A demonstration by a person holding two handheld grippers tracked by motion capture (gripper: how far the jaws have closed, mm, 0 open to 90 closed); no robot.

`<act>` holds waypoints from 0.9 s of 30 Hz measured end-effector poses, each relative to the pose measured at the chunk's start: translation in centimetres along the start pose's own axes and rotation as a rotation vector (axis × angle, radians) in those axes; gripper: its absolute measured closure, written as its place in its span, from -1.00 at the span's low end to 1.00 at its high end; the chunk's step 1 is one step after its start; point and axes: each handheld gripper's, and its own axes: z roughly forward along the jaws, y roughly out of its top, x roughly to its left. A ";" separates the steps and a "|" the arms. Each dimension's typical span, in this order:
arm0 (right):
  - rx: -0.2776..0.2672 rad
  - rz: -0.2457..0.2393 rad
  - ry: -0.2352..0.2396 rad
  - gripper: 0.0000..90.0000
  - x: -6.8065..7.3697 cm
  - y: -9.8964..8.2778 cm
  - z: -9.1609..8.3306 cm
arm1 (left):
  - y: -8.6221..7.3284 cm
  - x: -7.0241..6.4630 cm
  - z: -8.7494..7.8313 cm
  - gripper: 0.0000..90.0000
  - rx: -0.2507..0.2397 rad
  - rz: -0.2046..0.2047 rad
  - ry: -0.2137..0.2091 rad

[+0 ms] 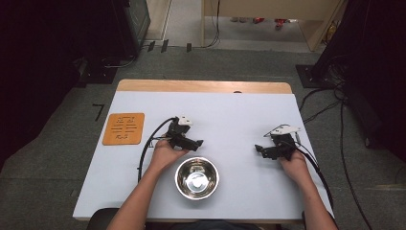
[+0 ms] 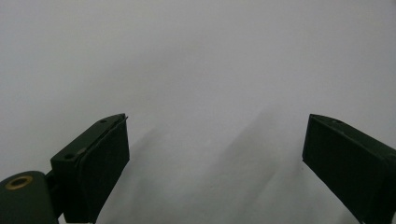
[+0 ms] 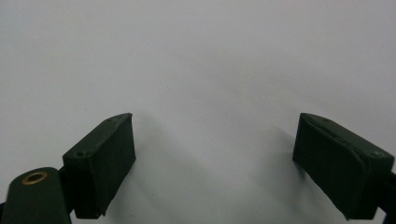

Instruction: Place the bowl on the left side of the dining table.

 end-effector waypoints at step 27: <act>0.000 0.000 0.000 -0.72 0.0 0.0 0.0 | 0.5 -0.9 -2.0 -0.83 0.016 -0.005 -0.076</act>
